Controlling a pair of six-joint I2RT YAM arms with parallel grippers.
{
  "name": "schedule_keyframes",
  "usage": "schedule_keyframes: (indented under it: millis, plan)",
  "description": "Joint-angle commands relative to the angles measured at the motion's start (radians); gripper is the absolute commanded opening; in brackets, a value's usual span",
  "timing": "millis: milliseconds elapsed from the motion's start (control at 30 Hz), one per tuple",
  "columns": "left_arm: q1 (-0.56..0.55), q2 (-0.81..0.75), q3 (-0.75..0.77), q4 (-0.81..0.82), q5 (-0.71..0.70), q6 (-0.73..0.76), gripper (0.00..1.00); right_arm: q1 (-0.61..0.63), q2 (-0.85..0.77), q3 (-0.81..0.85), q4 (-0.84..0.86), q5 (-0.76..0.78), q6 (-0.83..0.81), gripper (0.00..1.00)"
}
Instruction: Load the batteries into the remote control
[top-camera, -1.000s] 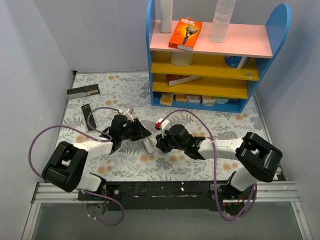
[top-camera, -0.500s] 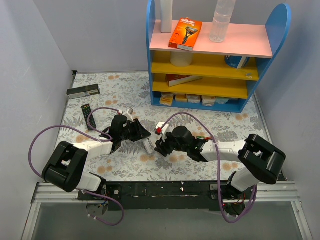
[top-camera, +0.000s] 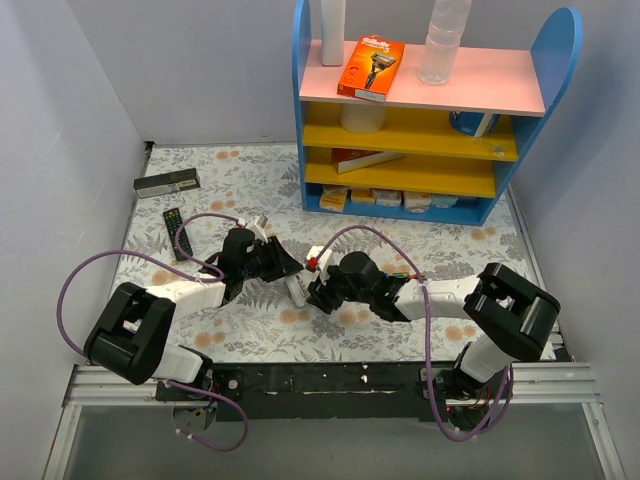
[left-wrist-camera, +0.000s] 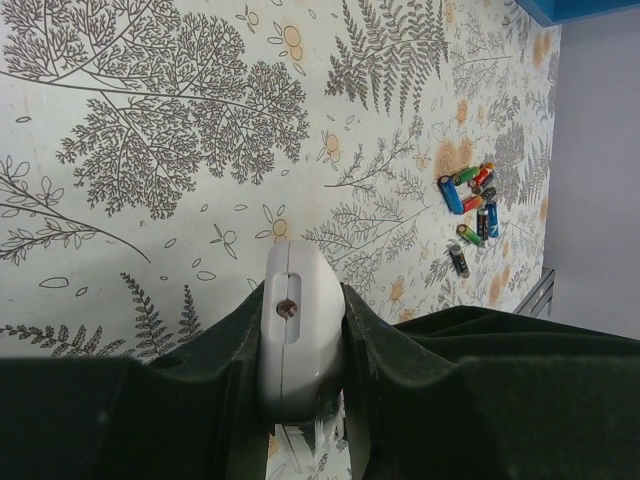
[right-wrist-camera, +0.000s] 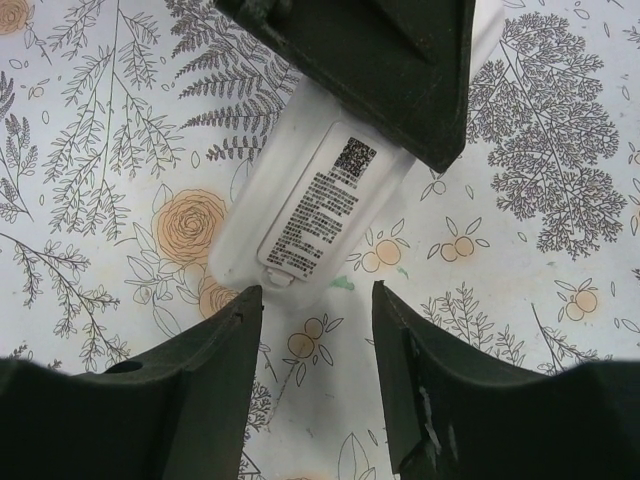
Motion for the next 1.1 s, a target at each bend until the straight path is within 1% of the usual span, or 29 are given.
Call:
schedule_keyframes:
  millis: [0, 333, 600, 667, 700, 867, 1067]
  plan:
    - [0.000, 0.005, 0.033, -0.004, 0.037, -0.001, 0.00, 0.002, 0.019, 0.045, 0.058, 0.000, -0.013, 0.54]
    - [-0.003, 0.019, 0.041, -0.024, 0.070, 0.019, 0.00, 0.002, 0.033, 0.057, 0.063, 0.054, -0.013, 0.52]
    - [-0.016, 0.016, 0.044, -0.067, 0.057, 0.059, 0.00, 0.002, 0.024, 0.053, 0.081, 0.103, -0.004, 0.50]
    - [-0.019, 0.016, 0.044, -0.081, 0.042, 0.063, 0.00, 0.002, 0.015, 0.043, 0.091, 0.112, -0.001, 0.49]
    - [-0.019, 0.011, 0.044, -0.086, 0.037, 0.065, 0.00, 0.002, 0.010, 0.040, 0.092, 0.150, 0.000, 0.49]
    - [-0.022, 0.001, 0.055, -0.130, -0.021, 0.085, 0.00, -0.003, -0.018, 0.013, 0.109, 0.212, 0.003, 0.47]
    - [-0.022, -0.013, 0.058, -0.165, -0.082, 0.082, 0.00, -0.008, -0.024, -0.012, 0.114, 0.199, 0.000, 0.47]
